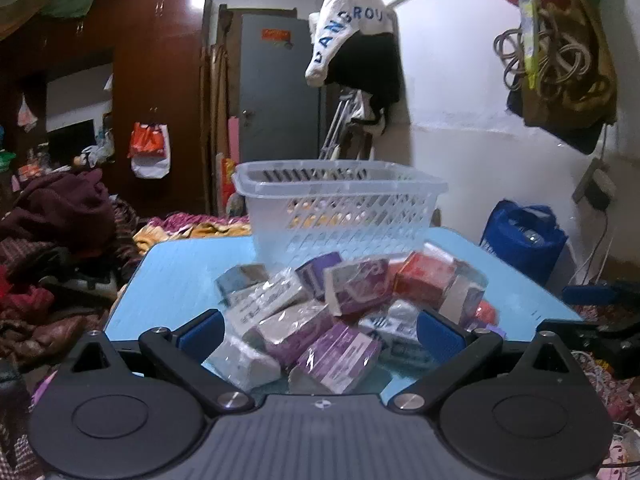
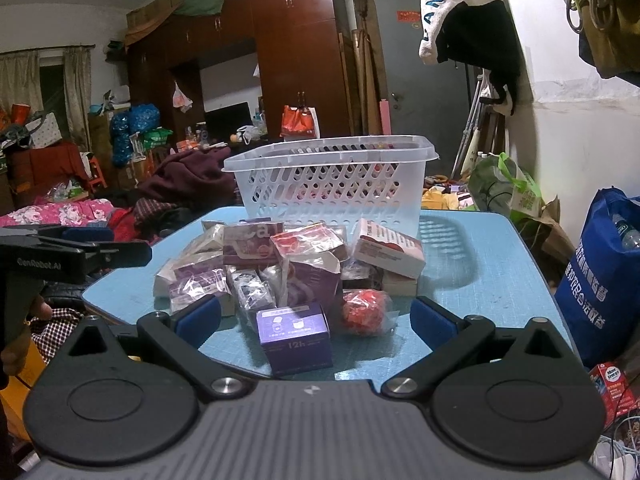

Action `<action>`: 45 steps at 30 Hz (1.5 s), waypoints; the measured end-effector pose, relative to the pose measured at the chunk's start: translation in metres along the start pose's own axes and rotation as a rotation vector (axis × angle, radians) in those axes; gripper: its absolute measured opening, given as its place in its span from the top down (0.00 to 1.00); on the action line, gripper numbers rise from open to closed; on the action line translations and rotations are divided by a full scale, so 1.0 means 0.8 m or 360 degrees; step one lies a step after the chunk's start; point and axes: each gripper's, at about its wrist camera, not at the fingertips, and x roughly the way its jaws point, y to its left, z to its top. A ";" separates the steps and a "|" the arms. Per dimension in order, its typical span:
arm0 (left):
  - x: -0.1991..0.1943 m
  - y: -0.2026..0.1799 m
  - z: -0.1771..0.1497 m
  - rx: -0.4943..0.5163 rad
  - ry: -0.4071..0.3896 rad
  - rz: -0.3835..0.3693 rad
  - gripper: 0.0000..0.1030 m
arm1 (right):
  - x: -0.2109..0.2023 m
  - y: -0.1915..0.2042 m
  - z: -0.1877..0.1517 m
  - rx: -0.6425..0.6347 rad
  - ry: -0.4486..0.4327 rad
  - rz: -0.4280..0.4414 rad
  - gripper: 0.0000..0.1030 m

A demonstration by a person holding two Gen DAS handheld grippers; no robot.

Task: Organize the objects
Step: 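Move the right tool to the small purple box and close on it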

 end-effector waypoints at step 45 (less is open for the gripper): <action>0.060 0.076 -0.043 -0.0022 0.0125 -0.0002 0.12 | 0.046 0.001 -0.035 -0.0016 0.0170 0.0145 0.13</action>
